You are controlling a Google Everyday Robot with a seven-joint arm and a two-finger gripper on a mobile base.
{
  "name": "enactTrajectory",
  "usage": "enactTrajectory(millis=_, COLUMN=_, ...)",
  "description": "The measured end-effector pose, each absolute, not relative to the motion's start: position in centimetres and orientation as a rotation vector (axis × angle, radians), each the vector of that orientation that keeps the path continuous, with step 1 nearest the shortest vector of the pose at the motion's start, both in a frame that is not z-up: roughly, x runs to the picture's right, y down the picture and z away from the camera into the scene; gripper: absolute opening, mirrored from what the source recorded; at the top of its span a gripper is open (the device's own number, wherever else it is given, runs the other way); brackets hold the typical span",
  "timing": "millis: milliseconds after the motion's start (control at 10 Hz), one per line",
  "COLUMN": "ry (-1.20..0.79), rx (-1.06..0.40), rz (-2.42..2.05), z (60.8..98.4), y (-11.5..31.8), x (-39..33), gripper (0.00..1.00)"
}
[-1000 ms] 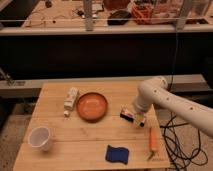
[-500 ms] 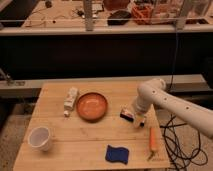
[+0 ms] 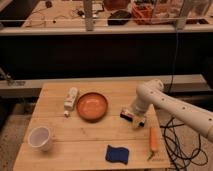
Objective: Place the eraser in the ceramic cup
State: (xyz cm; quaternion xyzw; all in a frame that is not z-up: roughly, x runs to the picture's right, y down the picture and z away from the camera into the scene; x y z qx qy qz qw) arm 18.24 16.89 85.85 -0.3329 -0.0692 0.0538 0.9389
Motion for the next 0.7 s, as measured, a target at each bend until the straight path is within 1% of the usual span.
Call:
enactTrajectory(millis=500, ry=-0.15, rx=-0.691, rz=0.121, z=87.0, y=17.2, x=17.8, gripper=0.8)
enactTrajectory(millis=700, ry=-0.151, rx=-0.694, rz=0.124, z=87.2, y=17.1, x=17.8, gripper=0.78)
